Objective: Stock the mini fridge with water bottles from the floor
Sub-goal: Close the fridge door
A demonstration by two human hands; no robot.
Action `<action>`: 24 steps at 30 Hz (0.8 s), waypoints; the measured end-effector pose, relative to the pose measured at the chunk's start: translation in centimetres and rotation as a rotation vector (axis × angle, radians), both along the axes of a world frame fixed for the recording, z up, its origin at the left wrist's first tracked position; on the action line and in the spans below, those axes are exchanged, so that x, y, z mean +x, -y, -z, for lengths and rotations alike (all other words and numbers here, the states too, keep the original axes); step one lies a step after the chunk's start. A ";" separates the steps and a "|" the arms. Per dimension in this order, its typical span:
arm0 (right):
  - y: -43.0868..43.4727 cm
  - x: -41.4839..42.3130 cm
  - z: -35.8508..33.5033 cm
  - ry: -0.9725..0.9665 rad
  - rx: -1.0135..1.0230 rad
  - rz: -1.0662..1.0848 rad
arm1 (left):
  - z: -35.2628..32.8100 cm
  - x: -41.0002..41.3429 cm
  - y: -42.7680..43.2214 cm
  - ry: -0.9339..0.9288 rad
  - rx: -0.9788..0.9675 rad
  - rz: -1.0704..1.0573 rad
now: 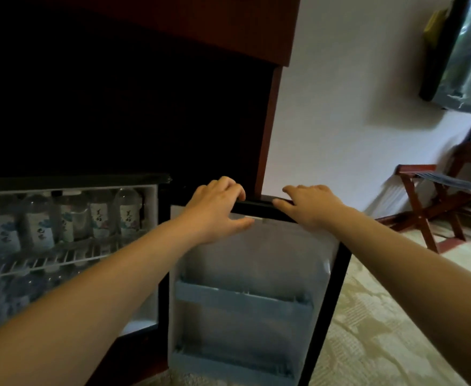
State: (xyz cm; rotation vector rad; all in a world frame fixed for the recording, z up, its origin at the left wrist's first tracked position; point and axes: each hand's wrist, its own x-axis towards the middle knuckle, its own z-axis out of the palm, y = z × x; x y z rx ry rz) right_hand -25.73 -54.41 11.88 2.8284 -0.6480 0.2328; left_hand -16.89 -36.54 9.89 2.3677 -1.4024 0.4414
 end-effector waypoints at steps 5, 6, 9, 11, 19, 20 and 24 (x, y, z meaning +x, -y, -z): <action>1.6 0.0 -0.3 -0.037 0.129 0.022 | -0.7 -0.1 3.6 0.016 0.229 -0.048; 1.6 0.0 -0.5 -0.043 0.142 0.018 | -0.8 0.0 4.2 0.010 0.244 -0.044; 1.6 -0.1 -0.9 -0.042 0.203 0.005 | -1.3 0.2 5.4 -0.032 0.275 -0.016; 1.6 -0.3 -1.0 -0.024 0.235 -0.003 | -1.8 0.2 6.2 -0.046 0.311 -0.011; 0.2 -1.9 -1.5 0.022 0.345 -0.014 | -2.0 -0.7 7.4 -0.014 0.319 0.007; 0.1 -2.2 -1.5 0.033 0.371 -0.023 | -1.8 -0.8 7.2 0.001 0.317 0.007; -0.2 -3.0 -1.9 0.052 0.454 -0.069 | -1.7 -0.9 5.8 0.020 0.290 0.041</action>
